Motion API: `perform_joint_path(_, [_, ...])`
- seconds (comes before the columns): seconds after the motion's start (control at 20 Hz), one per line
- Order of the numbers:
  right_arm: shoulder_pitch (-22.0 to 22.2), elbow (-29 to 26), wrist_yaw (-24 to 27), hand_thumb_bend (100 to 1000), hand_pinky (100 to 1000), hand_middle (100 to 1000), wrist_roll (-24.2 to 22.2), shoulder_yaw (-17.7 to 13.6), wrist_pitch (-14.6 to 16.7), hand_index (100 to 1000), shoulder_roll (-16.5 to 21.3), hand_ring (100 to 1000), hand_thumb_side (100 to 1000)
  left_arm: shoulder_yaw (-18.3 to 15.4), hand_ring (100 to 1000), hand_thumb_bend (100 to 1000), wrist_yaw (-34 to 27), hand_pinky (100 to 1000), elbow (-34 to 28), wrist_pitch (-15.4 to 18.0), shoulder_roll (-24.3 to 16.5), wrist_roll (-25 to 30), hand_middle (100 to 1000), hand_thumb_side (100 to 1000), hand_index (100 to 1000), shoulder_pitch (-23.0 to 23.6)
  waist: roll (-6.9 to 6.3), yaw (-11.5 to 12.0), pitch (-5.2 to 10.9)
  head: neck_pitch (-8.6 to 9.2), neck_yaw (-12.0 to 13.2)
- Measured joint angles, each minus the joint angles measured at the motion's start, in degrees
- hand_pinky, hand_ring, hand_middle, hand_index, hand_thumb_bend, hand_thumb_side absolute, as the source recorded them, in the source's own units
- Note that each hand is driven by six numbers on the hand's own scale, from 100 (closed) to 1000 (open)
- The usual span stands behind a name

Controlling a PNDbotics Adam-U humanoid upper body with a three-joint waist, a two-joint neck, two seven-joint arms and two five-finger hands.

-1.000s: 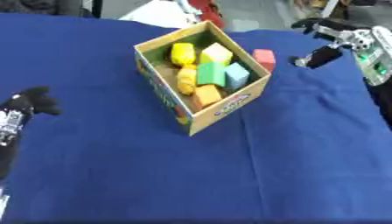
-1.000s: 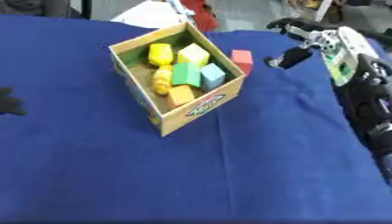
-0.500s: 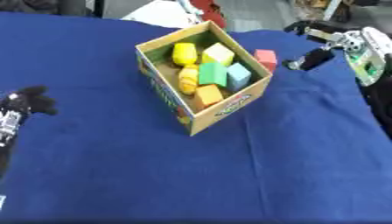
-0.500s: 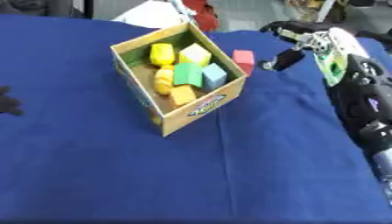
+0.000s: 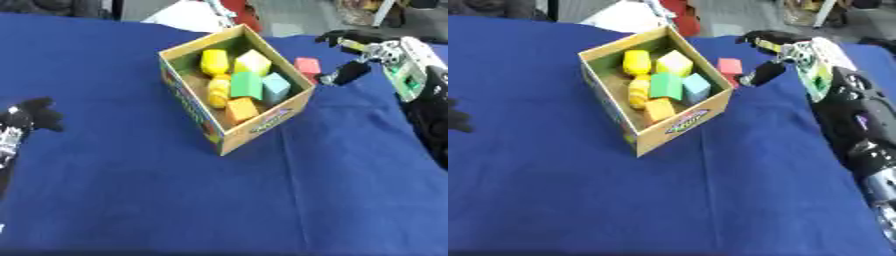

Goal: Pick up objects on the table and place them in the box.

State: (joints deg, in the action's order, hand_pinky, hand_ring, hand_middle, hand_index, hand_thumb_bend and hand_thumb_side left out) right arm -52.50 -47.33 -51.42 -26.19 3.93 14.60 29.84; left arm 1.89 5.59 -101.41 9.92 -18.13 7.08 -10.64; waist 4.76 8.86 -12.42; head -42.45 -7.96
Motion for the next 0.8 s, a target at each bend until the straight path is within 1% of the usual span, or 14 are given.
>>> perform_joint_path(0.4, [-0.53, 1.40, -0.69, 268, 859, 980, -0.10, 0.00, -0.09, 1000, -1.34, 934, 367, 0.00, 608, 100, 0.02, 816, 0.00, -0.01, 0.00, 0.29, 617, 955, 836, -0.07, 0.25, 0.32, -0.38, 0.00, -0.26])
perform_joint_path(0.5, [-0.70, 1.89, -0.90, 258, 856, 978, -0.14, -0.03, -0.20, 1000, -1.43, 930, 367, 0.01, 608, 100, 0.03, 815, -0.01, -0.01, 0.00, 0.37, 617, 956, 836, -0.25, 0.27, 0.56, -0.70, 0.12, -0.32])
perform_joint_path(0.8, [-1.13, 4.12, -1.20, 242, 851, 970, 1.03, -1.05, -1.42, 1000, -1.87, 922, 374, 0.02, 606, 100, 0.04, 816, -0.02, -0.03, -0.03, 0.62, 615, 957, 836, -0.60, 0.45, 1.56, -1.42, 0.29, -0.78])
